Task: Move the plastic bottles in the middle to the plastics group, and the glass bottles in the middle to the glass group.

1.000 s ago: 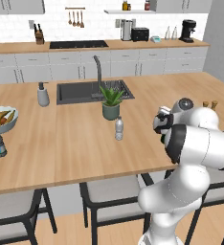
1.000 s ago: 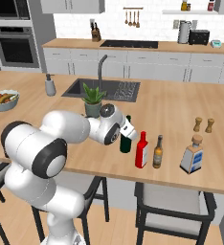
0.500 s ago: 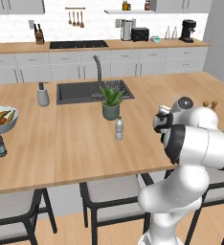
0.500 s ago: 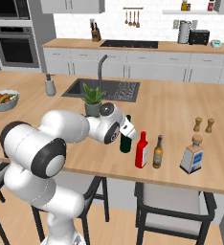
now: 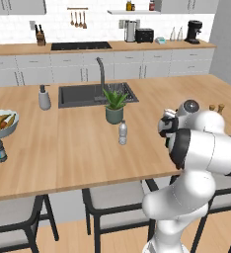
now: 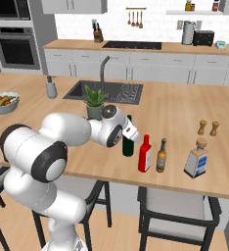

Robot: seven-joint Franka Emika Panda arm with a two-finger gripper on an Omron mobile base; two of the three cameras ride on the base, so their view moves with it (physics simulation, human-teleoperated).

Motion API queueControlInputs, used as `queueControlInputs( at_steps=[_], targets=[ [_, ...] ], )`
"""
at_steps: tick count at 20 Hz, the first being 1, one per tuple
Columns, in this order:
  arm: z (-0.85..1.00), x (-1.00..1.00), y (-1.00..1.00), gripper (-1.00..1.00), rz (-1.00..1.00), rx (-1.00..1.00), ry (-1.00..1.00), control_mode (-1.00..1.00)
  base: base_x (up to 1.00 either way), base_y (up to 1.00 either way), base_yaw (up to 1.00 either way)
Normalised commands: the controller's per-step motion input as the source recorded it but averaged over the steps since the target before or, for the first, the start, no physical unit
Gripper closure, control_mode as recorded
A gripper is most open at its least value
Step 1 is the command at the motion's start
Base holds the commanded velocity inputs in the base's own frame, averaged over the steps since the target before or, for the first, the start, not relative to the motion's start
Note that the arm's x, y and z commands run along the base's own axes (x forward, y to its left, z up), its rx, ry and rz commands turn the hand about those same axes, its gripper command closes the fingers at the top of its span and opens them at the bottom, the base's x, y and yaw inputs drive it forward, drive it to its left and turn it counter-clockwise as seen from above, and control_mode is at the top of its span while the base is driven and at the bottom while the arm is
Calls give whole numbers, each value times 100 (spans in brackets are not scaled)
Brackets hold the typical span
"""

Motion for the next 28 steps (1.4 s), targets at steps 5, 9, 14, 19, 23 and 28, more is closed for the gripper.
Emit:
queueControlInputs(
  at_steps=[5, 9, 14, 19, 23, 28],
  targets=[
    [51, -3, 21, -100, 0, -6, 3, -100, 0, 0, 0],
    [87, -6, 18, -100, 0, -6, 0, -100, 0, 0, 0],
    [100, -1, 30, -100, 0, -4, -1, -100, 0, 0, 0],
    [100, -5, 40, -100, 0, -4, -2, -100, 0, 0, 0],
    [24, -58, 62, -100, 11, 0, 0, -100, 0, 0, 0],
    [0, -50, 84, -100, 31, 0, 12, -100, 0, 0, 0]
  ],
)
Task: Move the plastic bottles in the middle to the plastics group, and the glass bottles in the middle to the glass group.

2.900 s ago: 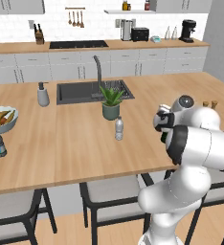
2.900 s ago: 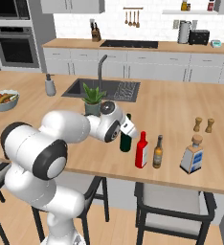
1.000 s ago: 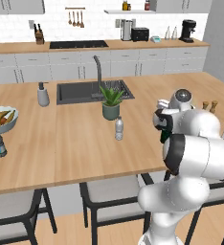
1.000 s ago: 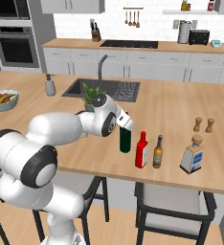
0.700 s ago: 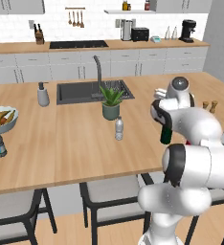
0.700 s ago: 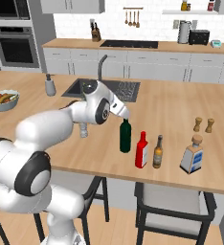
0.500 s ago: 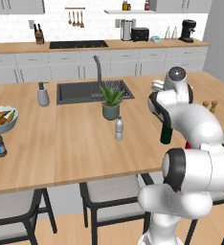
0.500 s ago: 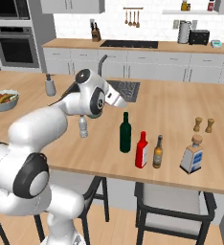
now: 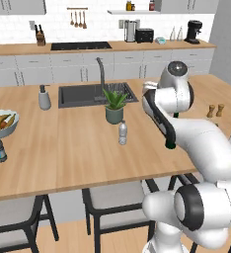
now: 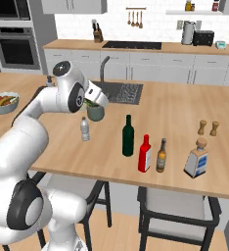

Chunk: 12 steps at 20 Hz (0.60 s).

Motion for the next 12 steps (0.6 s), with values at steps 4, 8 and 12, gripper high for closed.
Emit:
queueControlInputs(
  at_steps=[4, 8, 12],
  targets=[
    [0, -27, 92, -100, 37, 0, 32, -100, 0, 0, 0],
    [0, -12, 82, -100, 31, -4, 44, -100, 0, 0, 0],
    [-21, 1, 19, -100, 10, -6, 31, -100, 0, 0, 0]
  ],
)
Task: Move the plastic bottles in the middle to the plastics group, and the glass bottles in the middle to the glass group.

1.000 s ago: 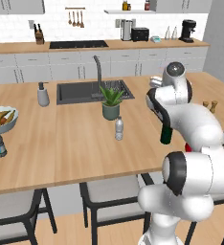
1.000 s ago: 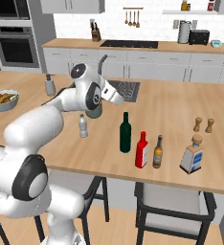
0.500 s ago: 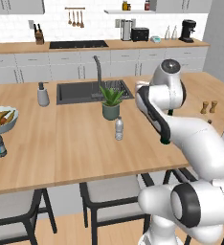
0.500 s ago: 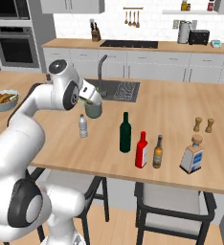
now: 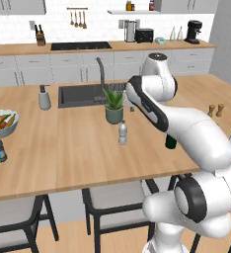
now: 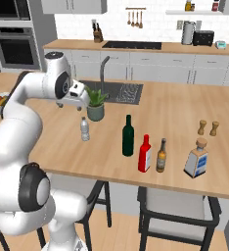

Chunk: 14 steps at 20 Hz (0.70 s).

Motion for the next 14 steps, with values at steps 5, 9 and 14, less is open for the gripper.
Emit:
queueControlInputs(
  at_steps=[5, 9, 14],
  targets=[
    [-68, 14, 4, -100, 0, -1, 6, -100, 0, 0, 0],
    [-96, 36, 25, -100, 0, 0, 0, -100, 0, 0, 0],
    [-63, 52, 25, -100, 4, 0, -2, -100, 0, 0, 0]
  ],
)
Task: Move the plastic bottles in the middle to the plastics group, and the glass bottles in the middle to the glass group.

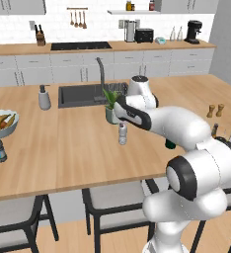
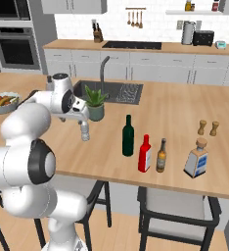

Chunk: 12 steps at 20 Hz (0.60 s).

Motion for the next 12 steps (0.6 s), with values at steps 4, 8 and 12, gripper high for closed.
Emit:
queueControlInputs(
  at_steps=[4, 8, 12],
  targets=[
    [-3, 20, 0, -100, 0, 0, -4, -100, 0, 0, 0],
    [-3, 13, 0, -100, 1, 0, -2, -100, 0, 0, 0],
    [-14, 39, -2, -100, 2, 0, -1, -100, 0, 0, 0]
  ],
)
